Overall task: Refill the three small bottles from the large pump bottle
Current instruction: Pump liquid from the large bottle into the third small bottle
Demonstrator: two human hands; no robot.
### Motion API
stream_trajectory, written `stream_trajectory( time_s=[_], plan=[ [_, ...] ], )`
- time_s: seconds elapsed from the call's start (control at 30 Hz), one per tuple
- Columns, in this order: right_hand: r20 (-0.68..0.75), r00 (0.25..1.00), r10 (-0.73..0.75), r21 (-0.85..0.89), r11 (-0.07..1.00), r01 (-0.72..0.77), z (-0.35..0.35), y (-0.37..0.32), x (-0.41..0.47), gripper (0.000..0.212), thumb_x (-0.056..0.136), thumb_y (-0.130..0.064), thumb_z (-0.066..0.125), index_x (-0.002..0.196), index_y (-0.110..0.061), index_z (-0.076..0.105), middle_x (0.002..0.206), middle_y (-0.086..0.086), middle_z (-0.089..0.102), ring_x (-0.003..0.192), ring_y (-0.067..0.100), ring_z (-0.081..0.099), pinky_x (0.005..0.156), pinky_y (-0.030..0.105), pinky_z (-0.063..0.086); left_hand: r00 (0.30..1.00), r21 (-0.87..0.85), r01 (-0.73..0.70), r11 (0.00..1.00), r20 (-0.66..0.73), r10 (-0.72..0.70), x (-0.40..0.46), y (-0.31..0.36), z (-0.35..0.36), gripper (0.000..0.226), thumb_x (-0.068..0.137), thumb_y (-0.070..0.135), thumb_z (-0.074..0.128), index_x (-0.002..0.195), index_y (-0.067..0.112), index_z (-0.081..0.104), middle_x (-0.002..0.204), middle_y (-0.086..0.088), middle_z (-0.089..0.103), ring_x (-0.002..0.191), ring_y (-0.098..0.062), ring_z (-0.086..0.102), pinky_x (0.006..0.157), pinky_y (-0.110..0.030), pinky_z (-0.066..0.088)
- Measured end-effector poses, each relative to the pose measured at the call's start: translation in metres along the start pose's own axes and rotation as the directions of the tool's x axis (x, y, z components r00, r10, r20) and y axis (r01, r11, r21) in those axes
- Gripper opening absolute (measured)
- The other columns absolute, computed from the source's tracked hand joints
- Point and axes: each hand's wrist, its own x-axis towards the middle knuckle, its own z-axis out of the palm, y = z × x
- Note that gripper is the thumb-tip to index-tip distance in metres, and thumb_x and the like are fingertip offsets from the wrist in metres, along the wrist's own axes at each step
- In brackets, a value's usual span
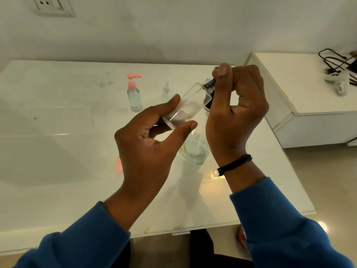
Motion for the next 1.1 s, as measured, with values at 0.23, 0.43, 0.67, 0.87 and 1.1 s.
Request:
stream_trajectory(
  time_s=[0.23,0.43,0.67,0.87,1.1],
  plan=[
    [0.000,1.000,-0.015,0.005,1.000,0.015,-0.0003,-0.0045,0.0050,0.033,0.099,-0.012,0.061,0.068,0.000,0.064,0.071,-0.002,0.055,0.067,0.025,0.052,0.066,0.051,0.044,1.000,-0.015,-0.002,1.000,-0.006,0.002,-0.0003,0.0019,-0.0004,0.044,0.081,0.017,0.085,0.120,0.020,0.066,0.119,0.010,0.069,0.108,0.002,0.068,0.085,-0.014,0.056],
    [0.018,1.000,0.000,-0.002,1.000,0.000,-0.0016,-0.0014,0.0043,0.034,0.099,-0.014,0.060,0.069,0.001,0.065,0.070,0.005,0.059,0.069,0.030,0.053,0.065,0.054,0.044,1.000,-0.016,0.010,1.000,0.000,-0.010,-0.0010,0.0030,0.0005,0.045,0.081,0.019,0.085,0.122,0.016,0.068,0.119,0.011,0.069,0.108,0.003,0.068,0.085,-0.013,0.056],
    [0.017,1.000,0.021,0.024,0.999,-0.021,0.0008,-0.0040,0.0037,0.035,0.099,-0.015,0.060,0.068,0.002,0.063,0.071,-0.001,0.054,0.067,0.032,0.052,0.062,0.053,0.044,1.000,-0.009,-0.002,1.000,0.003,0.002,-0.0011,0.0041,0.0004,0.044,0.081,0.017,0.084,0.121,0.020,0.066,0.120,0.012,0.068,0.109,0.004,0.067,0.085,-0.011,0.055],
    [0.000,1.000,0.020,0.030,0.999,-0.020,0.0019,-0.0064,0.0073,0.035,0.098,-0.014,0.061,0.067,0.002,0.064,0.068,0.004,0.057,0.065,0.026,0.052,0.064,0.052,0.045,1.000,-0.020,-0.009,1.000,0.002,0.009,-0.0007,0.0050,0.0005,0.044,0.081,0.015,0.084,0.120,0.020,0.065,0.121,0.014,0.066,0.109,0.007,0.066,0.086,-0.010,0.054],
    [0.012,0.999,0.031,0.020,0.999,-0.031,0.0006,-0.0054,0.0064,0.037,0.098,-0.016,0.060,0.066,0.001,0.063,0.068,0.004,0.058,0.066,0.029,0.052,0.064,0.053,0.044,1.000,-0.016,0.002,1.000,0.004,-0.002,-0.0011,0.0066,0.0003,0.045,0.081,0.021,0.083,0.122,0.023,0.065,0.124,0.010,0.068,0.112,0.002,0.067,0.085,-0.011,0.054]
  ],
)
